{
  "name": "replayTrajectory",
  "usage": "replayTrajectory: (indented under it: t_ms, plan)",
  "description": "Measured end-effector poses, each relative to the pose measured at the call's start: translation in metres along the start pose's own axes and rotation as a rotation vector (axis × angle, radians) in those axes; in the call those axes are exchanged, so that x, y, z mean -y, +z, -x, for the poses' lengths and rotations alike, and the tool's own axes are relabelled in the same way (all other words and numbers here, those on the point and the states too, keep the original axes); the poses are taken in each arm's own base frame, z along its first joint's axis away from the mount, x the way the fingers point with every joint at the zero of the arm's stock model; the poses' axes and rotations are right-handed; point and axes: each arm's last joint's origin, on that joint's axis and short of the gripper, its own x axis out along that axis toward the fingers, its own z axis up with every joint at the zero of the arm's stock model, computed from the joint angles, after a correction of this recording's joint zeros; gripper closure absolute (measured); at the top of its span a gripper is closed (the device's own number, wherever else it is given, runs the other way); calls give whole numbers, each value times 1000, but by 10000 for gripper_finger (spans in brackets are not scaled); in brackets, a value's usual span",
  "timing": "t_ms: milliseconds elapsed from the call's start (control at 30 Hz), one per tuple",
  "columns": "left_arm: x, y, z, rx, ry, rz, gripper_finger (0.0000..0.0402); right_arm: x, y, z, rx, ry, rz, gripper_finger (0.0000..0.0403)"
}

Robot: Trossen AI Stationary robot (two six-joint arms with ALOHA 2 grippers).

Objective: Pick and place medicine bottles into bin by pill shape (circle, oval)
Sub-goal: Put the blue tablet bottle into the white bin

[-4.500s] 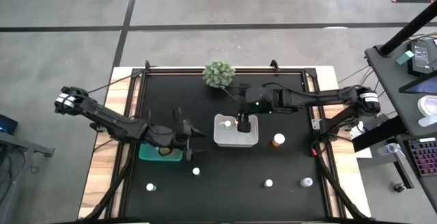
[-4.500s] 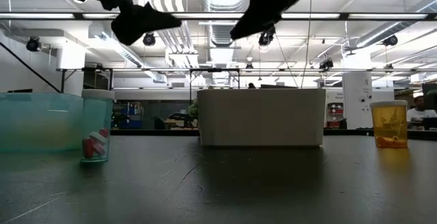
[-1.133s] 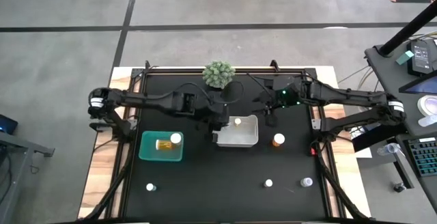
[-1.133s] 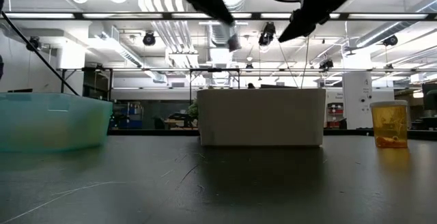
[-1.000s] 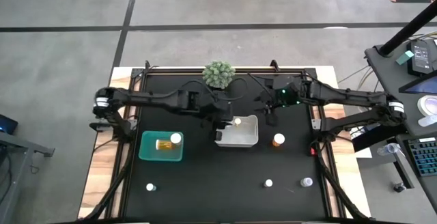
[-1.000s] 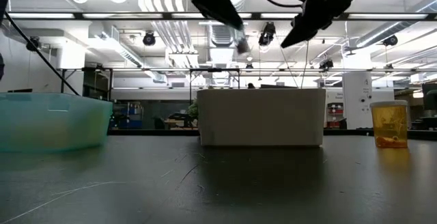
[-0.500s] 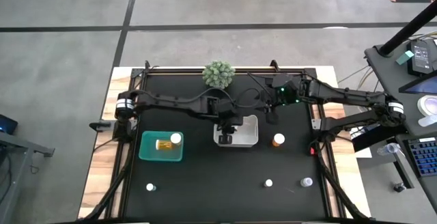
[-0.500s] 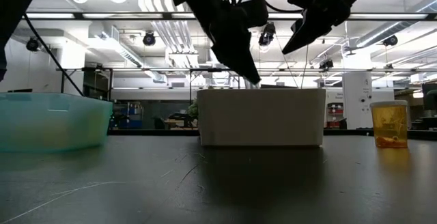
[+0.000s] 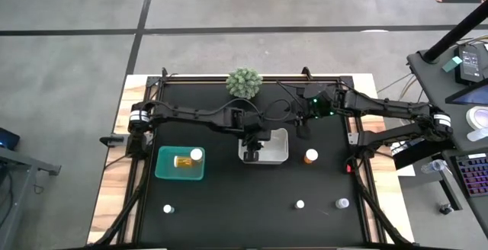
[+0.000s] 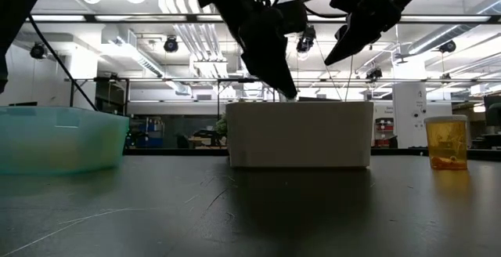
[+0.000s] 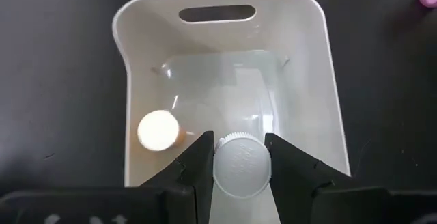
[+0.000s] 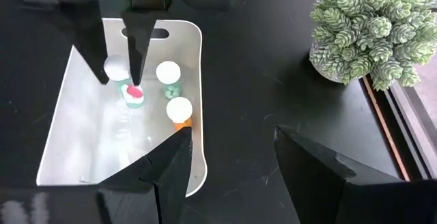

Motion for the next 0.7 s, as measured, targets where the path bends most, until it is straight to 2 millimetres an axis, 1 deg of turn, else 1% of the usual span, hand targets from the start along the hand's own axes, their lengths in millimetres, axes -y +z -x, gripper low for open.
replayTrajectory:
  t_ms: [33,100,200,267,333,433,500,567,700]
  plan:
    - [1,0,6,-8,4,-5,306,0,0,0,0,0,-3,202]
    - [4,-1,29,-33,29,-18,306,0,0,0,3,-1,-3,202]
    - [12,-1,75,-7,38,-15,306,0,2,0,20,-5,-1,202]
    - [20,-7,107,1,42,16,306,1,2,0,24,-6,-12,202]
    - [27,-20,132,-12,73,71,306,1,2,-1,30,-7,-29,202]
    - [37,-47,162,-53,78,206,306,0,0,-4,48,-10,-39,202]
    - [42,-69,175,-83,78,326,306,0,-2,-6,64,-13,-47,202]
    - [48,-94,184,-129,85,447,306,1,-2,-8,84,-18,-51,202]
    - [58,-148,192,-255,123,676,305,1,0,-9,129,-27,-54,202]
